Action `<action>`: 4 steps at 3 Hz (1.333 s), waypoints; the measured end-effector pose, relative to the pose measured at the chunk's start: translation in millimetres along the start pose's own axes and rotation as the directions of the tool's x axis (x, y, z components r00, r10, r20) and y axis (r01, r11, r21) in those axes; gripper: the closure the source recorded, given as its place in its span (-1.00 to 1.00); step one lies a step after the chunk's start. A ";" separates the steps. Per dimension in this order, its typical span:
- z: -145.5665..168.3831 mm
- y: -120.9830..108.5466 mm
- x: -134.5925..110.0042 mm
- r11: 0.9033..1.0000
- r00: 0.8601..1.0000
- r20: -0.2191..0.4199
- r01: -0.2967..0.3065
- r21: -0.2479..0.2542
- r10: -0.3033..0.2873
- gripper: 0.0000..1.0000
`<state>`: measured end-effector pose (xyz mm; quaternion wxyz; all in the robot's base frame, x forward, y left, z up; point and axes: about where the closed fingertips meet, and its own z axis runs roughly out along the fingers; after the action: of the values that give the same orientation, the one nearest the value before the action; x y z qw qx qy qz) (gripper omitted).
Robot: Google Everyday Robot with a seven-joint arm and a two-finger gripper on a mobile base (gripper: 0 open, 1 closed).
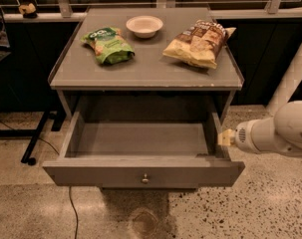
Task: Open top drawer
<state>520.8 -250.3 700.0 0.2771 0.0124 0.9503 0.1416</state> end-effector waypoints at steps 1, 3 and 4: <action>-2.2 0.7 -1.9 1.000 1.000 0.008 0.003 -0.003 -0.003 0.63; -2.3 0.7 -1.9 1.000 1.000 0.008 0.003 -0.003 -0.003 -0.28; -2.3 0.7 -1.9 1.000 1.000 0.008 0.003 -0.003 -0.003 -0.77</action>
Offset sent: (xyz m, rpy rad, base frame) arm 0.0004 -0.0001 0.0030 0.0011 -0.0091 0.0016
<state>521.1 -250.4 703.0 0.2813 0.0111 0.9489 0.1425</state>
